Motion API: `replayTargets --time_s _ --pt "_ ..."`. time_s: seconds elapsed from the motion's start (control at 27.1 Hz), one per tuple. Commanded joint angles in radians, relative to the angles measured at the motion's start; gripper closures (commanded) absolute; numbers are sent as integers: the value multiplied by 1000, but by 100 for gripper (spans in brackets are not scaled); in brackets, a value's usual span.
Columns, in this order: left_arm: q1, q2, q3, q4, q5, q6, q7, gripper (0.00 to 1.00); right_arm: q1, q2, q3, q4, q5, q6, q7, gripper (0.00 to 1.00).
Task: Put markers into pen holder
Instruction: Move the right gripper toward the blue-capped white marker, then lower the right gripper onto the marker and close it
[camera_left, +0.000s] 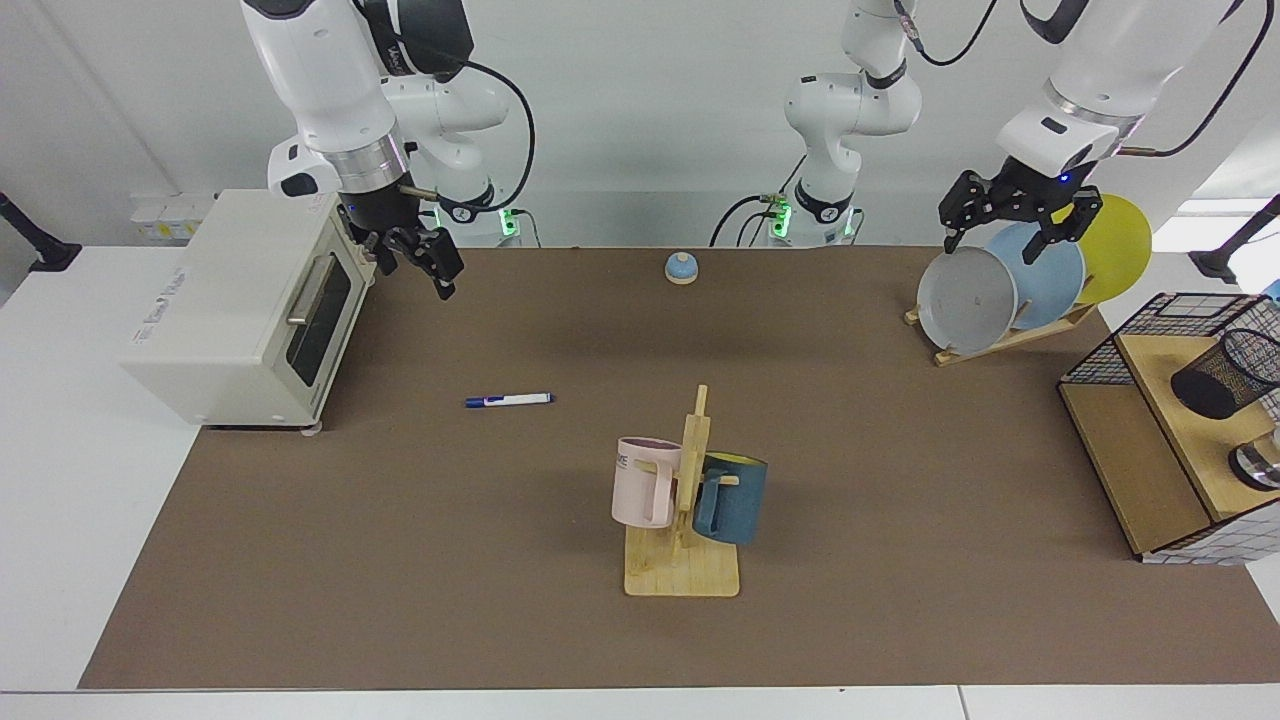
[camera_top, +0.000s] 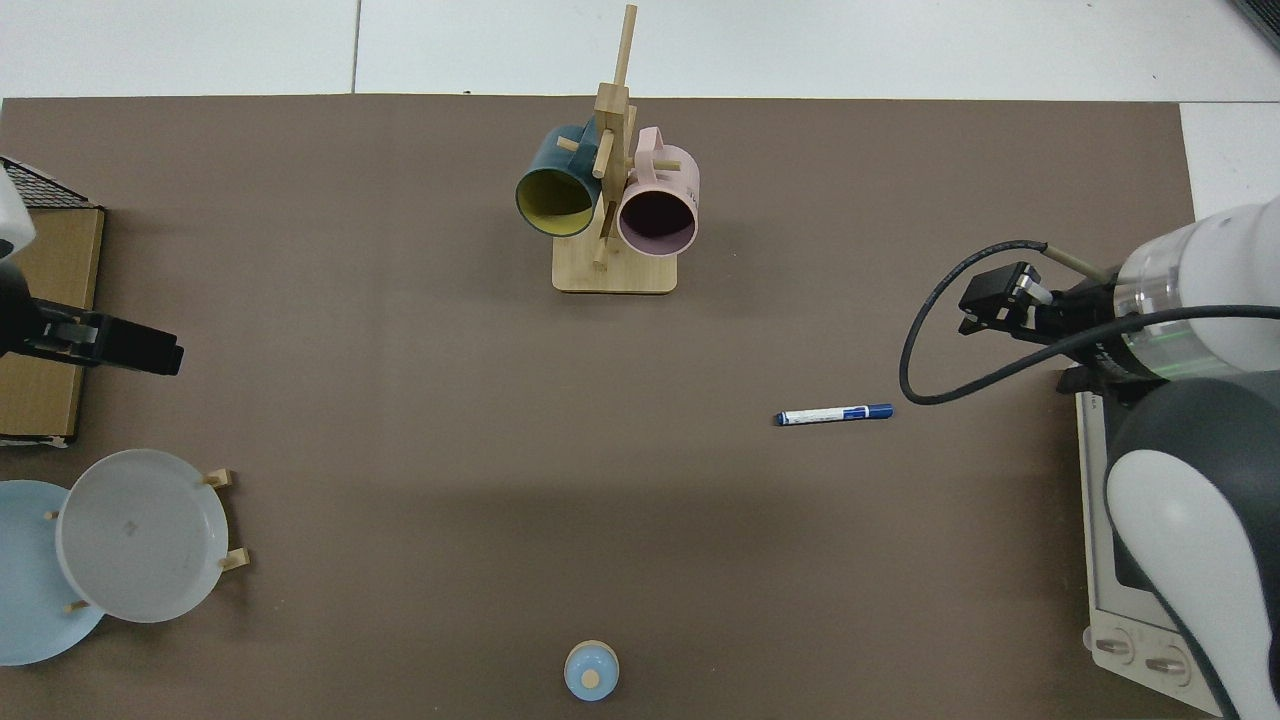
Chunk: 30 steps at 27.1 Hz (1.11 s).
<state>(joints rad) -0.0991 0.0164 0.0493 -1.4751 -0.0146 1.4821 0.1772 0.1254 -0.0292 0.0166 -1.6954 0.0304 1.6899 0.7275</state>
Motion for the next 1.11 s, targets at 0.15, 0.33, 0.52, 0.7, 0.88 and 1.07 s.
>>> replayTargets --time_s 0.15,0.33,0.52,0.7,0.88,1.07 --pt "-2 8 4 18 -4 -14 -10 0 -1 2 2 -127 22 140 366 0" --pt "-4 8 4 16 -4 -14 -10 0 20 3 3 -202 75 189 478 1" --pt "-4 7 4 16 -4 -31 -10 0 36 3 3 -265 100 253 562 1" --pt "-4 5 3 16 -4 -39 -10 0 42 3 3 -354 103 387 679 1" --pt "-4 5 3 16 -4 -37 -10 0 27 11 2 -431 103 500 739 1" --pt "-5 5 3 16 -4 -37 -12 0 22 34 0 -452 103 550 744 1"
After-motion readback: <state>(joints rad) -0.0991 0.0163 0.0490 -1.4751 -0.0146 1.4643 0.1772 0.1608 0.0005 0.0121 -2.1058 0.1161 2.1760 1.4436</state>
